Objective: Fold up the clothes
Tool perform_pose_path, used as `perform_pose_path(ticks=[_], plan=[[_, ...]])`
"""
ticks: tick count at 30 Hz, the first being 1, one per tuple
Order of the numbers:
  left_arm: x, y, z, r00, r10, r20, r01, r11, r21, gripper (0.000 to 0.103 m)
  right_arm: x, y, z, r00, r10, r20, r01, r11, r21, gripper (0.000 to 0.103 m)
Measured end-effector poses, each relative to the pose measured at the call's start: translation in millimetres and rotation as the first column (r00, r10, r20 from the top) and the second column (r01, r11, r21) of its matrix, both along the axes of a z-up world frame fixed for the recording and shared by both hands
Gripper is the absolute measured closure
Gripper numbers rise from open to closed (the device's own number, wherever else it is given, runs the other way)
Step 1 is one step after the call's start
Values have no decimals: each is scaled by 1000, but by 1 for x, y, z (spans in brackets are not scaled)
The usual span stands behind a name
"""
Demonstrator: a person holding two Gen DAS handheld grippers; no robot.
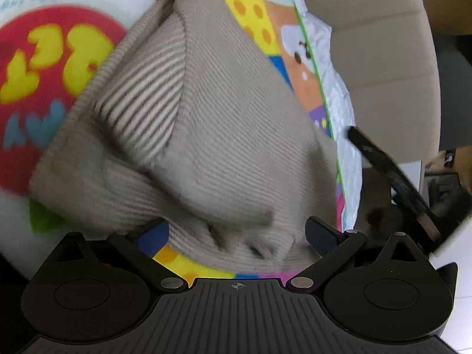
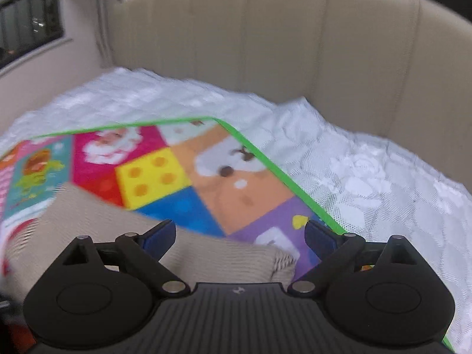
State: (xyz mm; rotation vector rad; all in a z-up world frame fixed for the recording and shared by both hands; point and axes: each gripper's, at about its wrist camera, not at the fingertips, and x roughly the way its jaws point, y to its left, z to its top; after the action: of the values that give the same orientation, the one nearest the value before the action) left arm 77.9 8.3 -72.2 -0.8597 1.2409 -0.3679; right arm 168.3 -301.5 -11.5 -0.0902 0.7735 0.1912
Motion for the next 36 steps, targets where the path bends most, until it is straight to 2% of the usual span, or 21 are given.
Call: perform_pose_path(ticks=[2,4,6,8,11,15,17,19,23,25,27,29,34,36], plan=[[15,1,6,998,-6,58,3,999,48,2,14,-5,-20,998,-34,-54,34,999,-4,8],[39,2,7,996,-23,82,15,996,92,2,27,-11,-40,992,-67,-111,67,998,-6,8],[61,4,5,995,-31,94,21,994,109,2,26,-20,-52,984,-104,-144,111,993,39,8],[86,5,7,992,-44,116,29,991,128,2,18,-28,-56,980,-134,-149,146,986,76,8],[124,0,11,984,-51,172,19,983,184,2,4,-33,-55,976,-161,-149,174,981,84,8],[168,-4,19,958,-67,279,-16,958,286,2,-16,-27,-54,969,-178,-173,197,976,96,7],[178,-2,22,951,-70,300,-30,947,318,2,-29,-20,-52,967,-170,-187,194,974,115,7],[178,4,23,956,-57,287,-45,941,337,2,-44,-11,-52,965,-160,-206,192,970,147,7],[155,18,20,965,-87,249,-21,916,399,2,-68,10,-55,966,-136,-219,173,971,162,0],[140,18,22,961,-137,241,7,882,471,2,-75,21,-55,968,-130,-215,164,975,153,0],[127,16,21,965,-179,190,46,832,553,2,-76,24,-56,963,-143,-228,182,970,162,0],[111,19,22,963,-195,185,56,819,572,2,-74,23,-57,958,-151,-244,197,964,177,0],[76,18,28,963,-178,201,43,841,540,2,-77,14,-48,959,-139,-246,197,954,228,0],[62,17,30,963,-173,208,38,848,529,2,-85,15,-39,966,-120,-229,182,944,275,0]])
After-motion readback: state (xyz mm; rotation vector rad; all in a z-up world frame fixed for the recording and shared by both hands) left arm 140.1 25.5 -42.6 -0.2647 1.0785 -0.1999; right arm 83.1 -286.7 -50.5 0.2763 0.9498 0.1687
